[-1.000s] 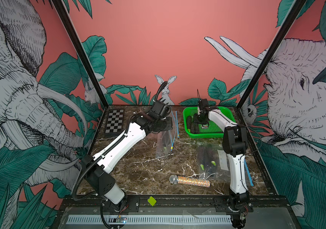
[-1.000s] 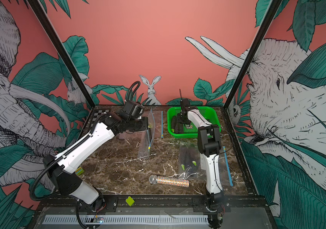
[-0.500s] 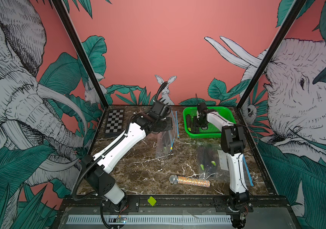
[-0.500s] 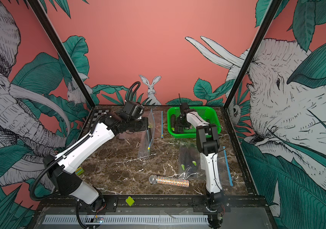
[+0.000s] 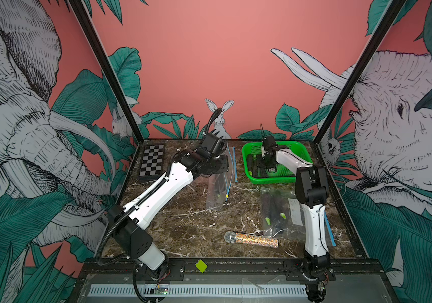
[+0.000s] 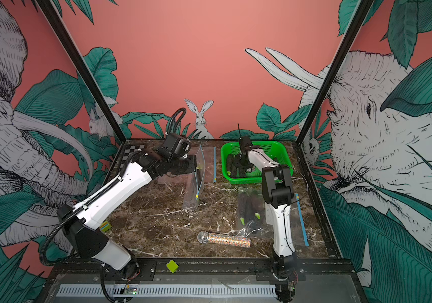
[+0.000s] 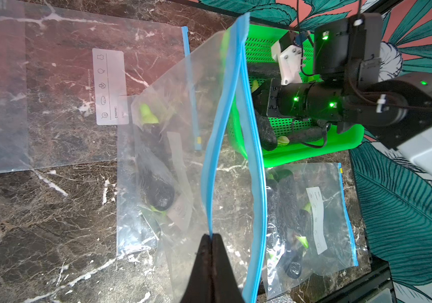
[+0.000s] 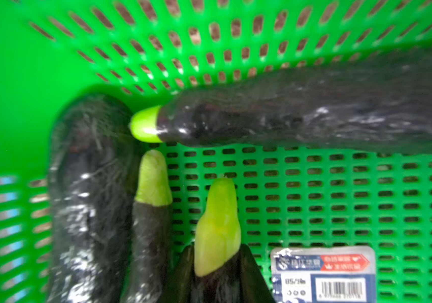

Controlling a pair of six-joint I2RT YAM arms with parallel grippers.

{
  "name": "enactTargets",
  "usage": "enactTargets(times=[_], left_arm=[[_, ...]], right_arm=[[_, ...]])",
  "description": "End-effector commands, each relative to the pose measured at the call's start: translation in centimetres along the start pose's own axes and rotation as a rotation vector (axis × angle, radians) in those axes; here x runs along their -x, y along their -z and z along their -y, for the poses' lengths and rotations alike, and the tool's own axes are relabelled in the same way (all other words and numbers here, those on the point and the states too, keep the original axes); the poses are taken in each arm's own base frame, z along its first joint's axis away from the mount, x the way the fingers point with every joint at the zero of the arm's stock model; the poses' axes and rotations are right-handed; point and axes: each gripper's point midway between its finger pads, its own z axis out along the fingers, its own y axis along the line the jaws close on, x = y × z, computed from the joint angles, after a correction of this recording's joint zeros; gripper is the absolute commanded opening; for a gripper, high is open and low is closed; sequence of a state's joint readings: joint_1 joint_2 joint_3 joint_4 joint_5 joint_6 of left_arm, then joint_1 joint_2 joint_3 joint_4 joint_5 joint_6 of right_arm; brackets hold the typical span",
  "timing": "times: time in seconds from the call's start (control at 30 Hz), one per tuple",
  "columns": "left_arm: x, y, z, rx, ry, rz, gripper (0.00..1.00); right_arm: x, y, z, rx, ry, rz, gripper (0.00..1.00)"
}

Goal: Place the eggplant in a zip-top bag and seal the zipper
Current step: Pick up the eggplant from the basket, then place the eggplant in the zipper food storage bag.

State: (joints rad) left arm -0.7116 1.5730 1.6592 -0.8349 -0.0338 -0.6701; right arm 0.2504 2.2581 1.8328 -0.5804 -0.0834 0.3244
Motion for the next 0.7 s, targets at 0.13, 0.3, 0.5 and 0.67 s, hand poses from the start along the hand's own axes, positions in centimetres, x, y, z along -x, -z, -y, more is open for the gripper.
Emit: enactTargets(times=[0.13,0.3,0.5,0.67], left_arm=[[0.5,1.6,0.1,-0.021,0.009,0.035,0.0],[0.5,1.8,0.1,-0.025,0.009,0.037,0.0],[0.4,2.0,0.0,-0.029,0.012,0.041,0.0],[0.4,2.1,0.0,-0.034,0.017,0.042,0.0]], right_arm=[[4.5,10.0,-2.2,0.089,0.033,0.209,0.21],[5.1,13.7,-2.6,0.145,0.024,0.284,0.2],[4.7,17.4,-3.9,0.257,0.022,0.363,0.19],[4.6,23.0,-5.9,0.402,0.032,0.497,0.18]])
